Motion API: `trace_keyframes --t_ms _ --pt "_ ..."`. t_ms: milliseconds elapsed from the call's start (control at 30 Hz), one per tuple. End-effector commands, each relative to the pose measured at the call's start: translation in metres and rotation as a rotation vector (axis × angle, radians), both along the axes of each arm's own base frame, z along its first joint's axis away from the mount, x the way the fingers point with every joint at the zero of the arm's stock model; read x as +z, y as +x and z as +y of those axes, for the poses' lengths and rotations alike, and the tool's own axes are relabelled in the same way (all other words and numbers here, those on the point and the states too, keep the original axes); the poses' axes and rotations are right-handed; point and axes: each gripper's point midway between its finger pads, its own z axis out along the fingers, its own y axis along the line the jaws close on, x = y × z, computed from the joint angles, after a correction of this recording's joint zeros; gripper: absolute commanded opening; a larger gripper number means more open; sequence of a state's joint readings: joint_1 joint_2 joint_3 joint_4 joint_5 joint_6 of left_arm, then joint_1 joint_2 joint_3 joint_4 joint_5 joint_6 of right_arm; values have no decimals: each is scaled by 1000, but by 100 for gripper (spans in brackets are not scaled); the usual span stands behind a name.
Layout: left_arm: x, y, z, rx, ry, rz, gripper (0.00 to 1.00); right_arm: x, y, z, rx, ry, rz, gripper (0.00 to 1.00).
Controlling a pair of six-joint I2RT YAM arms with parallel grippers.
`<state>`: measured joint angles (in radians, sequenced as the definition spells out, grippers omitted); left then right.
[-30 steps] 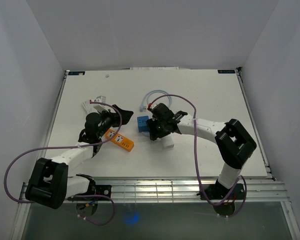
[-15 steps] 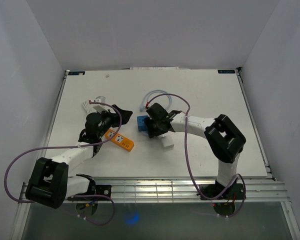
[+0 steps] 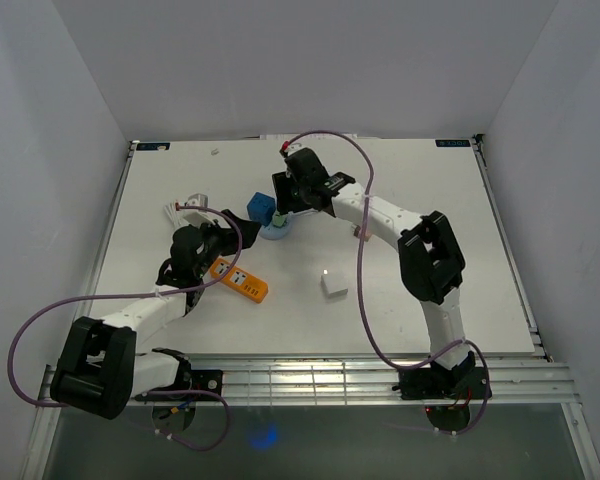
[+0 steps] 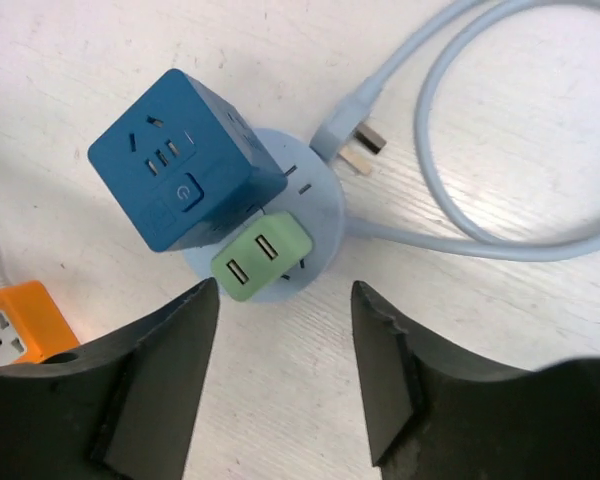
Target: Insert the plug
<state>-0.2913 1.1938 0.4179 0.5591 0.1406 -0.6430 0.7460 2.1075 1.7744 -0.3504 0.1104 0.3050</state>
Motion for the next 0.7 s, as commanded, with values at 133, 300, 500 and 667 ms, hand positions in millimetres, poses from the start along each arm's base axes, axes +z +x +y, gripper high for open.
trace_keyframes --t_ms 133,300,500,667 --pt "-2 1 18 115 -20 29 98 37 -44 -66 -12 -90 -67 72" --pt "-8 2 19 123 -27 53 98 24 -57 -132 -125 -86 -1 73" --pt "-8 -2 3 29 -45 33 98 11 -58 -187 -131 -150 -27 73" --pt "-5 -2 1 14 -45 17 98 -5 -45 -216 -154 -237 -38 77"
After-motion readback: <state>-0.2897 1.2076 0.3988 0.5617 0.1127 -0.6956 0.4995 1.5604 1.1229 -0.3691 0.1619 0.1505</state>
